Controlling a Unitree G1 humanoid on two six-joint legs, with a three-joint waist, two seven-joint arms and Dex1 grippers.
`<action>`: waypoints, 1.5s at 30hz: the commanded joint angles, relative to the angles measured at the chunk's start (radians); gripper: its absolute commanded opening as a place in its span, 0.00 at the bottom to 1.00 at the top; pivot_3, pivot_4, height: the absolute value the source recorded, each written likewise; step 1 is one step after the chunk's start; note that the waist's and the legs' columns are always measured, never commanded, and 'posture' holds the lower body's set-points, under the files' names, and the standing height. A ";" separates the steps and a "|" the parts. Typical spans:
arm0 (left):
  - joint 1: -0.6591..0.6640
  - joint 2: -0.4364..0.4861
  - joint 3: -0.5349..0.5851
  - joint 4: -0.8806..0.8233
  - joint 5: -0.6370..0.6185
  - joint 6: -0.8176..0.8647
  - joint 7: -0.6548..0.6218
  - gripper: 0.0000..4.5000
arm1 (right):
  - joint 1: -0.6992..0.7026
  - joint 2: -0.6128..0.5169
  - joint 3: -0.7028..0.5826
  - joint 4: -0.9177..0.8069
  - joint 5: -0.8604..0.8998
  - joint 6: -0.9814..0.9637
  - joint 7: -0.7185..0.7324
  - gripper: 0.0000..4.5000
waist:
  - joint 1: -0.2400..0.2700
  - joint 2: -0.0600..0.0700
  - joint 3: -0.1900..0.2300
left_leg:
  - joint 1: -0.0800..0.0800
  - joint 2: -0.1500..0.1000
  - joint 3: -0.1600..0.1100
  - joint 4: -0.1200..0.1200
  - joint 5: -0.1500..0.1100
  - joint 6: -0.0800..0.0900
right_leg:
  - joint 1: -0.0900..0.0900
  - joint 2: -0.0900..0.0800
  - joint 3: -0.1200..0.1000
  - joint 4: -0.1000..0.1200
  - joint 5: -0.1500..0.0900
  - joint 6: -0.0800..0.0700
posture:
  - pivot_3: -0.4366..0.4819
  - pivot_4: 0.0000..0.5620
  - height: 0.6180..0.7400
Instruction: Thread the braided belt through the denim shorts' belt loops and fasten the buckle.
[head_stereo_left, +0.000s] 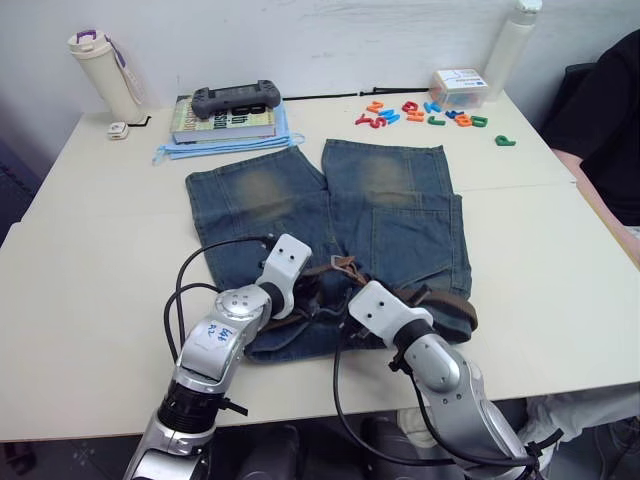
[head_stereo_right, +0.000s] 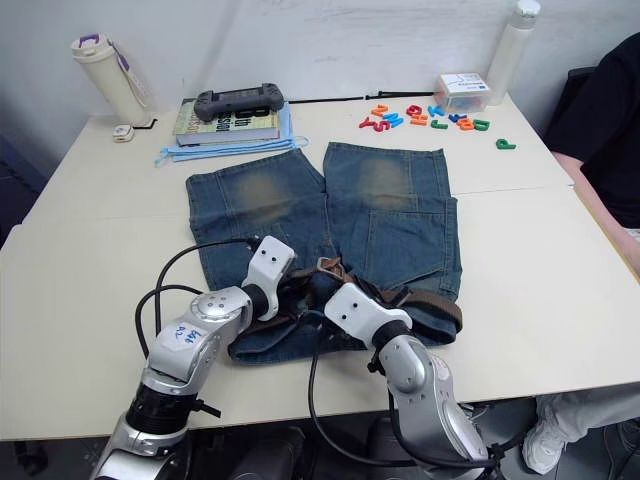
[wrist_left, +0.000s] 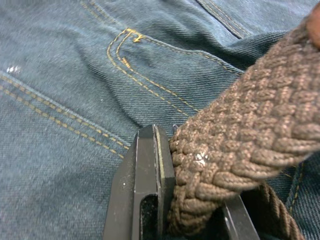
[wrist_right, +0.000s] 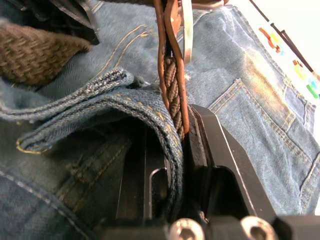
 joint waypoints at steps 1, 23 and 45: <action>0.011 -0.018 -0.036 0.030 -0.013 -0.008 -0.026 0.00 | -0.001 -0.004 0.014 -0.018 -0.024 0.021 0.039 0.01 | 0.000 0.000 0.000 | 0.000 0.000 0.000 0.000 0.000 0.000 | 0.000 0.000 0.000 0.000 0.000 0.000 | 0.48 0.27 0.92; 0.024 -0.029 -0.032 0.024 -0.017 -0.070 -0.080 0.00 | 0.003 -0.106 -0.099 -0.145 0.055 0.001 0.250 0.88 | -0.001 -0.001 0.001 | -0.001 0.000 0.000 -0.005 0.000 0.000 | -0.001 0.000 0.000 -0.004 0.000 0.000 | 0.48 0.27 0.92; 0.026 -0.039 -0.039 0.031 -0.012 -0.082 -0.092 0.00 | -0.171 -0.420 -0.332 -0.121 0.202 -0.416 0.387 0.95 | 0.002 -0.003 0.002 | -0.001 0.000 0.000 -0.010 0.000 0.001 | -0.001 -0.001 -0.001 -0.010 0.000 0.001 | 0.48 0.27 0.92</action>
